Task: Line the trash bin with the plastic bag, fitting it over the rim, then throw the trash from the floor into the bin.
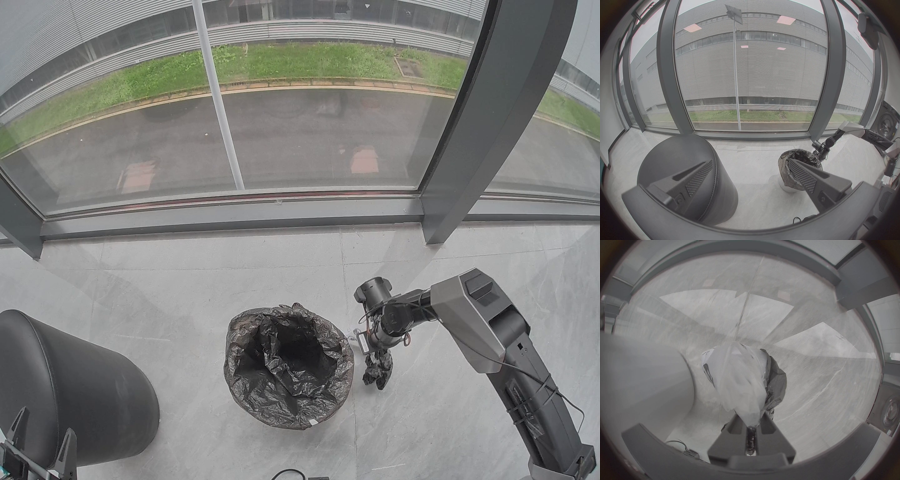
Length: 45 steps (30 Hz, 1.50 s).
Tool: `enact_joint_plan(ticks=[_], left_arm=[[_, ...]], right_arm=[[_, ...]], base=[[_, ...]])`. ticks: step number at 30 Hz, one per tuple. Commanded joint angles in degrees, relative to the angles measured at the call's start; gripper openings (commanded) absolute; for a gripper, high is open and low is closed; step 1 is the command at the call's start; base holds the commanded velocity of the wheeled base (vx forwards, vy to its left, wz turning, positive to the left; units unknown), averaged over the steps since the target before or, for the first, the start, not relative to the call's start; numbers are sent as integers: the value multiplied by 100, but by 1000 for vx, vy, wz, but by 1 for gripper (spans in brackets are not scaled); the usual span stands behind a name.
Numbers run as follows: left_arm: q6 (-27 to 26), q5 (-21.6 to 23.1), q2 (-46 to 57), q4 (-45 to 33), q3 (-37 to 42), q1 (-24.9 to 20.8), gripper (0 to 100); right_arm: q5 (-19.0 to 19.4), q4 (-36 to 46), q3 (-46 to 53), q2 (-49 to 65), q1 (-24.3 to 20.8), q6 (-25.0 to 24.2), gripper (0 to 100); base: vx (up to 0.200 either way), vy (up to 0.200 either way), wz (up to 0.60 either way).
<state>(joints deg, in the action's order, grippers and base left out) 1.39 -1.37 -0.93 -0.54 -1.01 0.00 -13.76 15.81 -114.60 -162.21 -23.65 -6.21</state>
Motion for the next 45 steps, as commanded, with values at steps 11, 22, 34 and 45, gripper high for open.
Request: enact_joint_plan(ticks=[11,22,34,45], left_arm=[[2,5,93,1,84,0,100],[2,-4,93,1,84,0,100],[2,-4,93,1,84,0,100],[2,-4,93,1,84,0,100]], right_arm=[[67,1020,1,3318,352,-276,0],[-408,1319,1,4637,-1397,-241,0],[-1313,634,1,4417,-2856,-302,0],[-1603,-852,8,4048,-3339,-329,0]], base=[[0,0,0],[0,0,0],[0,0,0],[0,0,0]])
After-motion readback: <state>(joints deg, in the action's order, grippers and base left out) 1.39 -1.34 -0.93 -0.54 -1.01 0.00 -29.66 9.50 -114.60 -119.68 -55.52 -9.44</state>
